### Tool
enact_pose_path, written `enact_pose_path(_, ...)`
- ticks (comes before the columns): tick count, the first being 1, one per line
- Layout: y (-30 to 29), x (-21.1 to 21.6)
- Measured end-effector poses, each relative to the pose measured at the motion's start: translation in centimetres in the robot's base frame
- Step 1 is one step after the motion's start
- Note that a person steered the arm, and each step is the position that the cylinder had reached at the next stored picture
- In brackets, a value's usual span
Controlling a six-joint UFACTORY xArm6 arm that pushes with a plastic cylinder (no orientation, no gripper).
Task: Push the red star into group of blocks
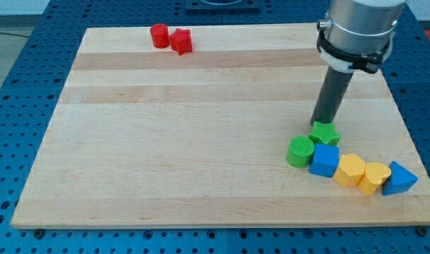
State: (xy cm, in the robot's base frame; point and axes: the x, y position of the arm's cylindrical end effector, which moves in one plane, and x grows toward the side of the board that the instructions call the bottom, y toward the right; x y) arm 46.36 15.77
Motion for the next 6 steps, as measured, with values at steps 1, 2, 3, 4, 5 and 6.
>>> enact_pose_path(1, 0.0, -0.1)
enact_pose_path(2, 0.0, -6.9)
enact_pose_path(3, -1.3, -17.5)
enact_pose_path(4, -6.1, -27.2)
enact_pose_path(5, -6.6, -27.2)
enact_pose_path(6, -9.3, -27.0)
